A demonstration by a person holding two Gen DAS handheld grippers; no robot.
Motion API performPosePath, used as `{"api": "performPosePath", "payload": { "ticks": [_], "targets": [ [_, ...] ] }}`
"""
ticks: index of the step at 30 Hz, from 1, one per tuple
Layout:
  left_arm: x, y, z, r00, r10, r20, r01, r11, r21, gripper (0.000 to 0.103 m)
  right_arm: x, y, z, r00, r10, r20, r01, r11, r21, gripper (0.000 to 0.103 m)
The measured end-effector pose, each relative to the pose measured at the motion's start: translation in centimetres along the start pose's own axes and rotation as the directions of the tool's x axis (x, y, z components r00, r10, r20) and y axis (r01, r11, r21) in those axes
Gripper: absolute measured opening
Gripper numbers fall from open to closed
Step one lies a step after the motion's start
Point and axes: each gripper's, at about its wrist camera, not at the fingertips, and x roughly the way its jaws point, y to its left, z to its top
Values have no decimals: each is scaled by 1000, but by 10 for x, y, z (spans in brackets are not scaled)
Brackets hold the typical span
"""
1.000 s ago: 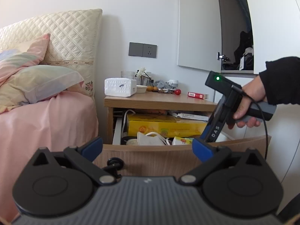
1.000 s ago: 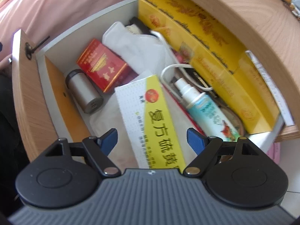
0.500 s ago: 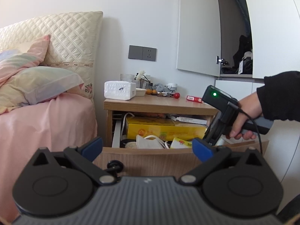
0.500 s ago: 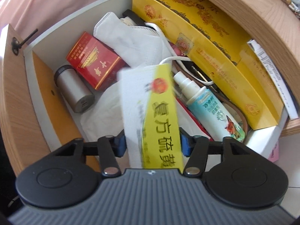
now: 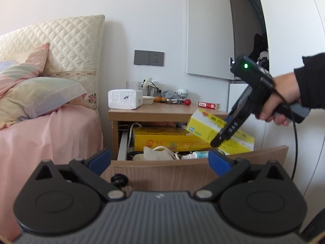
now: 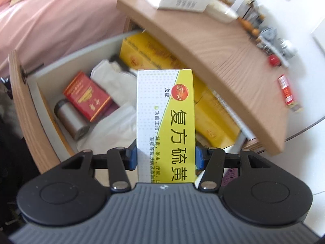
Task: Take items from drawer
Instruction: 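Lift the medicine box out of the drawer with the right tool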
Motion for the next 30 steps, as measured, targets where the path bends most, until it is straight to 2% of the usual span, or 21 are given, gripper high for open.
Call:
{"api": "performPosePath", "payload": {
  "ticks": [4,11,17,23,30],
  "targets": [
    [-2,-3,1,1000,-10,5,10,1000,0,102,22,-1,16,997,-38,65,37,999,14,55],
    [-8,-6,3,999,-34,24,34,999,7,102,3,-20,64,971,-106,213,82,989,120,55],
    [-6,-2,3,999,-31,22,31,999,-13,102,19,-46,104,951,-167,260,109,969,224,55],
    [-8,-1,2,999,-36,31,36,999,-1,102,58,-65,132,957,-175,231,114,961,252,55],
    [-7,5,2,999,-18,29,18,1000,-10,102,100,-79,141,968,-154,198,101,963,250,55]
  ]
}}
